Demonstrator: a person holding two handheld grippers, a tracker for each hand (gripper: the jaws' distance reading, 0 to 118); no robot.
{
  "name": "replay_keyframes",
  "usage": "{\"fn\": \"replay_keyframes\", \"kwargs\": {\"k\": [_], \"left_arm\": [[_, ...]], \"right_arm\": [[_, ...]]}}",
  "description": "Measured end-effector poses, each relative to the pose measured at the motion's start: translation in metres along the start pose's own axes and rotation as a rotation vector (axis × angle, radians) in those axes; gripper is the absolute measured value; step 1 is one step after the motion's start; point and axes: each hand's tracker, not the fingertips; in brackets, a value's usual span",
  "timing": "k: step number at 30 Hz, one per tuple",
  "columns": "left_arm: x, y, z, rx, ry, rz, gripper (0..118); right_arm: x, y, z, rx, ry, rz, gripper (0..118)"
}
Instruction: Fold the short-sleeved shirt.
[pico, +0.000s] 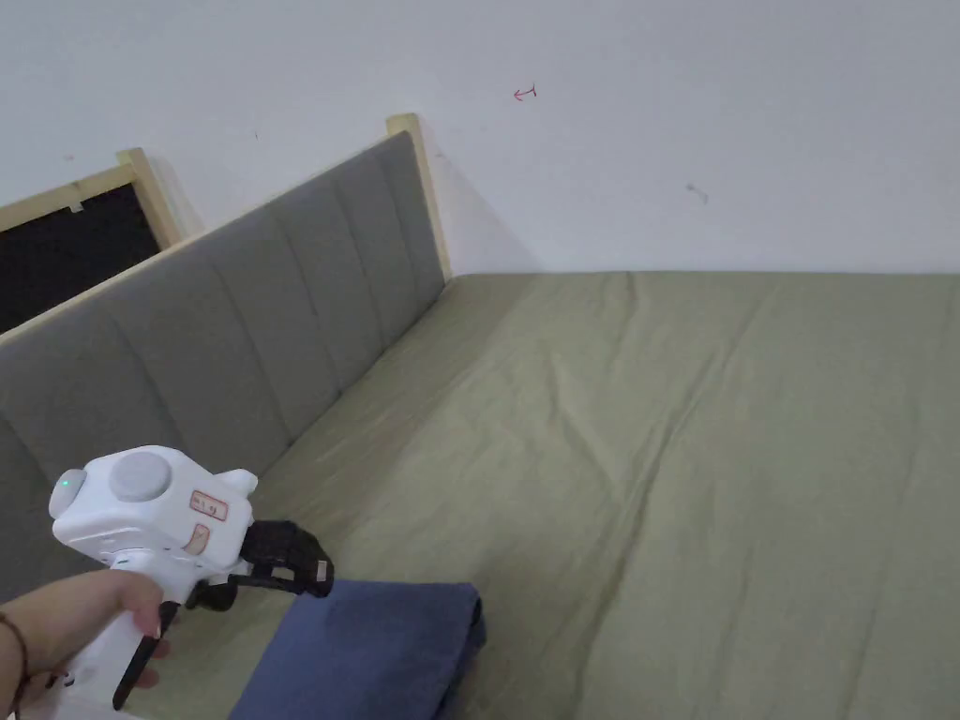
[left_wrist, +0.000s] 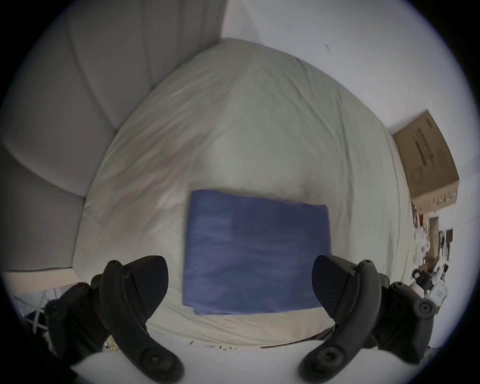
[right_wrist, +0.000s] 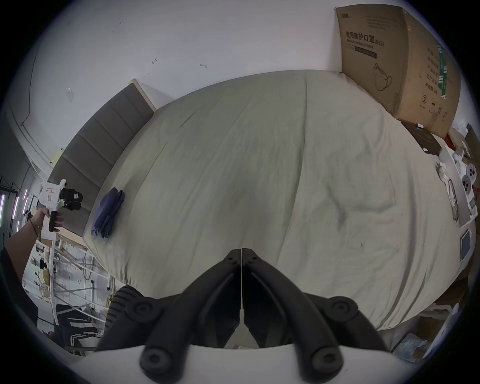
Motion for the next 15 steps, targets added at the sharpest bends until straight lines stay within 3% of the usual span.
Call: {"fn": "replay_keyframes", "kwargs": {"k": [5, 8, 9, 10, 11, 12, 15], "left_arm": [[0.01, -0.02, -0.001, 0.013, -0.032, -0.025, 114], [0.05, -0.032, -0.023, -0.048, -0.104, -0.1, 112], [0.074, -0.043, -0.032, -0.063, -0.129, -0.136, 102], [0.094, -0.053, -0.036, -0.046, -0.17, -0.162, 79], [0.121, -0.065, -0.041, -0.037, -0.227, -0.185, 29], [0.15, -0.08, -0.046, -0.037, -0.281, -0.193, 1], [0.234, -0.122, -0.047, -0.004, -0.454, -0.242, 2]], "right_arm": [[-0.005, 0.005, -0.001, 0.002, 0.025, 0.005, 0], [-0.006, 0.007, 0.003, 0.016, 0.021, 0.015, 0], [-0.005, 0.008, 0.005, 0.02, 0.017, 0.021, 0], [-0.002, 0.008, 0.007, 0.023, 0.014, 0.023, 0], [0.0, 0.008, 0.009, 0.028, 0.012, 0.025, 0], [0.002, 0.007, 0.012, 0.033, 0.011, 0.024, 0], [0.004, 0.004, 0.023, 0.047, 0.01, 0.015, 0]]}}
